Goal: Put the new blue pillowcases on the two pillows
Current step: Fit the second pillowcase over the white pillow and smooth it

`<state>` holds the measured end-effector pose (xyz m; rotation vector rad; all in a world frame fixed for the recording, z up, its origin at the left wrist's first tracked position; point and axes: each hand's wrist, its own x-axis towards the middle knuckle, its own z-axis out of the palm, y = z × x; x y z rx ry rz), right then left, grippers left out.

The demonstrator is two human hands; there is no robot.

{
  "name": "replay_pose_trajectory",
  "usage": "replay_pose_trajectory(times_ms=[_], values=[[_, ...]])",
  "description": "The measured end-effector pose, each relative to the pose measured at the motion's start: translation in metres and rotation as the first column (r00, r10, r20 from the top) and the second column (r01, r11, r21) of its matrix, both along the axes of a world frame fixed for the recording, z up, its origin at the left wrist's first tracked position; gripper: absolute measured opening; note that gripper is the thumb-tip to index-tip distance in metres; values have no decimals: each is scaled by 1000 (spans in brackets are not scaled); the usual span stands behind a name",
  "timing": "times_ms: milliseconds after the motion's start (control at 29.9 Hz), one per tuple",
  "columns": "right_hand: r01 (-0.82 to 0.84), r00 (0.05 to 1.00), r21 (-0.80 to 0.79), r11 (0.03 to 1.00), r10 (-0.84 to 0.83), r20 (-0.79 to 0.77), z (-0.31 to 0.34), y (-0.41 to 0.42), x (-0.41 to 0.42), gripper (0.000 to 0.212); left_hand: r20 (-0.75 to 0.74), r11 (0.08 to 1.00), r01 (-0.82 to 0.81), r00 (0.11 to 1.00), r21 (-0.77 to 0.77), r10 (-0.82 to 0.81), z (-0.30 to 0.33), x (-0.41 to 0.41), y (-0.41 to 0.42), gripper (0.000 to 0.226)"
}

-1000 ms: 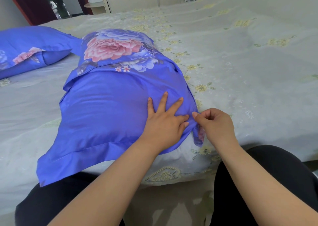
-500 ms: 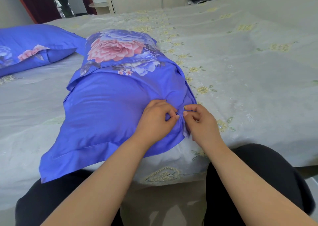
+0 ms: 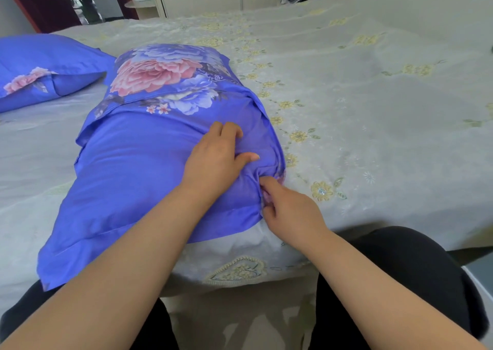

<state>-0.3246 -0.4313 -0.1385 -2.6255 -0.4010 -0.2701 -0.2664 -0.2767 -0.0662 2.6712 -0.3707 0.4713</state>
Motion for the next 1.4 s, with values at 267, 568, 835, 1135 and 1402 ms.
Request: replay_pose_trajectory(times_ms=[267, 568, 835, 1135, 1402], values=[[78, 934, 103, 992, -109, 341, -1, 9, 27, 37, 338, 990, -27, 941, 138, -21, 37, 15, 6, 21], [127, 981, 35, 991, -131, 143, 17, -2, 16, 18, -13, 984, -180, 984, -9, 180, 12, 34, 40, 21], [201, 931, 761, 616, -362, 47, 38, -31, 16, 50, -59, 989, -116, 992, -92, 111, 0, 31, 36, 29], [334, 918, 733, 592, -29, -395, 33, -14, 29, 18, -19, 975, -34, 999, -218, 31, -14, 27, 42, 28], [352, 880, 468, 811, -115, -462, 50, -37, 31, 25, 16, 977, -139, 989, -162, 144, 33, 28, 122, 25]])
